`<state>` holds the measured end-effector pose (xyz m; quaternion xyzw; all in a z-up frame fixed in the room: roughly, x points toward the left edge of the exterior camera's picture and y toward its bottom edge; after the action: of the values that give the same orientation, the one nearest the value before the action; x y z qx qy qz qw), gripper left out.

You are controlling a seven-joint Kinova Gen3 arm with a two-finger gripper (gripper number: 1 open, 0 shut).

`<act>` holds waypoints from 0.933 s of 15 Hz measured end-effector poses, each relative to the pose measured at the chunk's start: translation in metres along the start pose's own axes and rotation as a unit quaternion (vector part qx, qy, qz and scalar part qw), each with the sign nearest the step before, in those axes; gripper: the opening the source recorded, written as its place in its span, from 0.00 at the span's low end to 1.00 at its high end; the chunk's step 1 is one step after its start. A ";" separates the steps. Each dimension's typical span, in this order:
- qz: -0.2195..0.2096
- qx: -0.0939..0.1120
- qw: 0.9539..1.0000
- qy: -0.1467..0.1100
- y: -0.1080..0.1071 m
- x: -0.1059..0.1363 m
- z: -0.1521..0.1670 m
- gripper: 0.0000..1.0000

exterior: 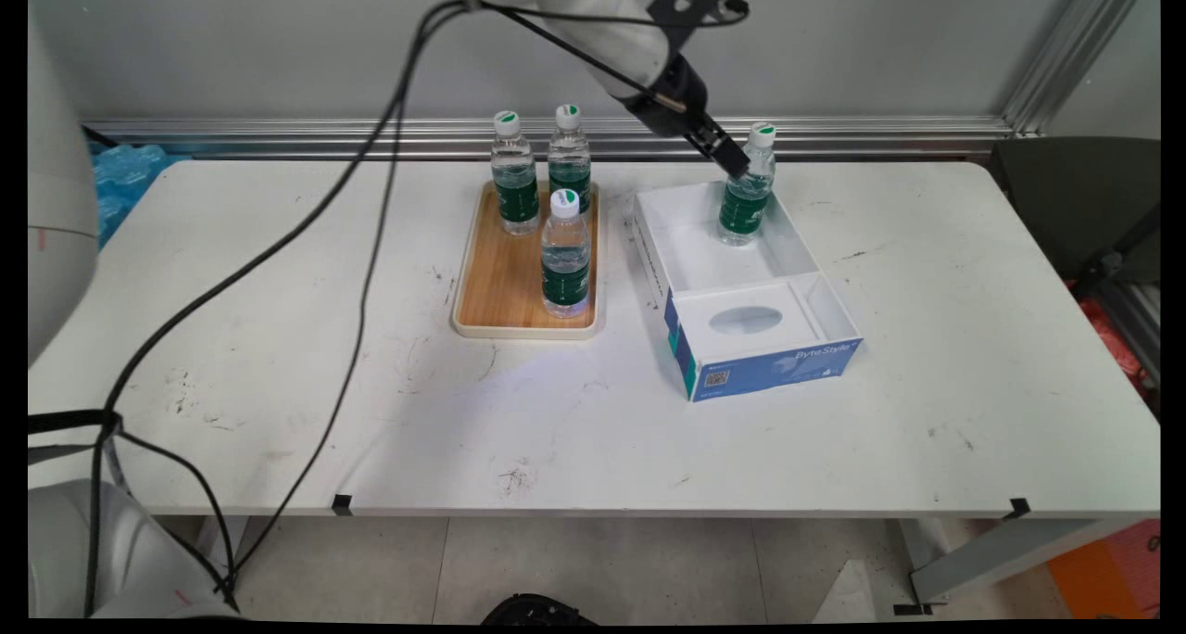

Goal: Pick up the green bottle from the white box

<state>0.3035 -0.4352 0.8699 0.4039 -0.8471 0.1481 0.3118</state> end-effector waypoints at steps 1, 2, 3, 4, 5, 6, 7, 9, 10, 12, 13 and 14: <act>0.003 -0.002 1.000 0.002 -0.001 0.002 0.011 1.00; 0.004 -0.003 1.000 0.003 -0.002 0.003 0.020 1.00; 0.005 -0.005 1.000 0.004 -0.002 0.003 0.026 1.00; 0.007 -0.006 1.000 0.005 -0.003 0.004 0.035 1.00; 0.008 -0.008 1.000 0.006 -0.003 0.005 0.040 1.00; 0.009 -0.010 1.000 0.007 -0.003 0.006 0.047 1.00; 0.011 -0.011 1.000 0.007 -0.003 0.006 0.052 1.00; 0.013 -0.013 1.000 0.009 -0.004 0.008 0.062 1.00; 0.015 -0.014 1.000 0.010 -0.004 0.009 0.067 1.00; 0.019 -0.016 1.000 0.014 -0.005 0.011 0.078 1.00; 0.020 -0.016 1.000 0.015 -0.005 0.012 0.081 1.00; 0.021 -0.017 1.000 0.016 -0.006 0.013 0.083 1.00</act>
<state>0.2677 -0.4883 0.8147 0.3781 -0.8528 0.1471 0.3287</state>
